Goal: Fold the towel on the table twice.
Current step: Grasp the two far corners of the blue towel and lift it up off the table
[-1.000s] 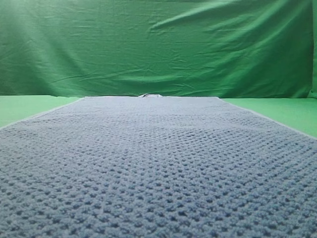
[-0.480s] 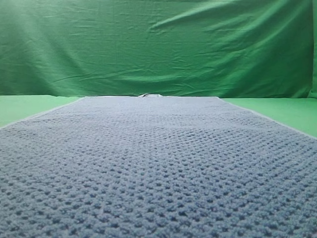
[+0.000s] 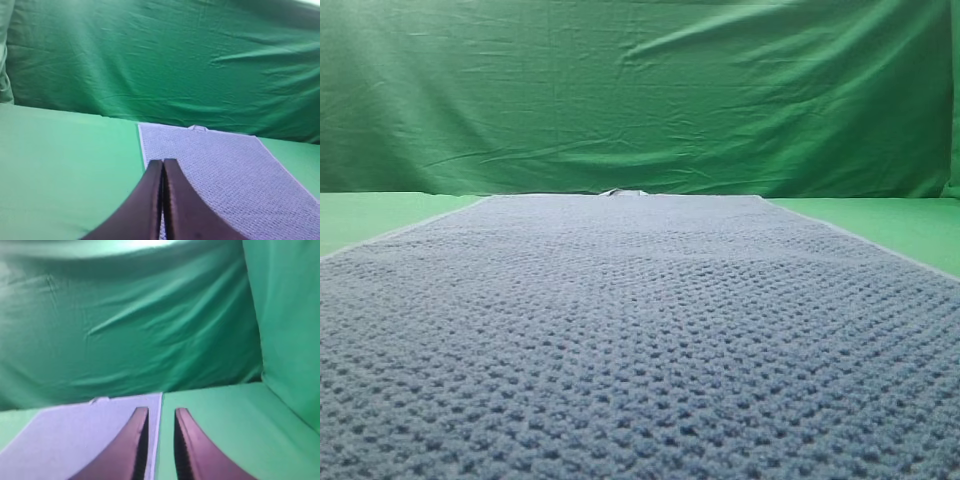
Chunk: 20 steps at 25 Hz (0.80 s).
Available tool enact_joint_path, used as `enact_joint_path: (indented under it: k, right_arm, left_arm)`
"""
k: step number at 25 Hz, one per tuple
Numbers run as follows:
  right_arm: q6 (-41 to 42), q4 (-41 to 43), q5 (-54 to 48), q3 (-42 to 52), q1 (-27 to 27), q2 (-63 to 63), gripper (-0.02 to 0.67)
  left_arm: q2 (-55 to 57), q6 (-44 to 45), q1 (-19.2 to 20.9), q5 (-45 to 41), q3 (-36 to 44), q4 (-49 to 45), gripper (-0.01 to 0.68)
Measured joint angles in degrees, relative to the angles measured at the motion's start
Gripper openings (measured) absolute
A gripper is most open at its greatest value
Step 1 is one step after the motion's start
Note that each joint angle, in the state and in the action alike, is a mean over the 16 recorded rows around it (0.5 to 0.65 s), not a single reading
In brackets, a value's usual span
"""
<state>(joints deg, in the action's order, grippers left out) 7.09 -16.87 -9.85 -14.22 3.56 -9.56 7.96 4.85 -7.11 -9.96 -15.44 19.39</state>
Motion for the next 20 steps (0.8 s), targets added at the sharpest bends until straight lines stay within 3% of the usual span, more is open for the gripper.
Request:
enact_joint_path:
  k: [12,20]
  right_arm:
    - [5.38,-2.52,-6.18,-12.41,0.00,-16.22,0.102]
    - [10.51,-3.07,-15.16,-21.72,0.00,-25.45,0.094]
  left_arm:
    - [10.07,1.66,0.00,-4.93,-10.34,3.40,0.000]
    - [20.83,4.23,-0.13,-15.34,-19.18,2.29,0.000]
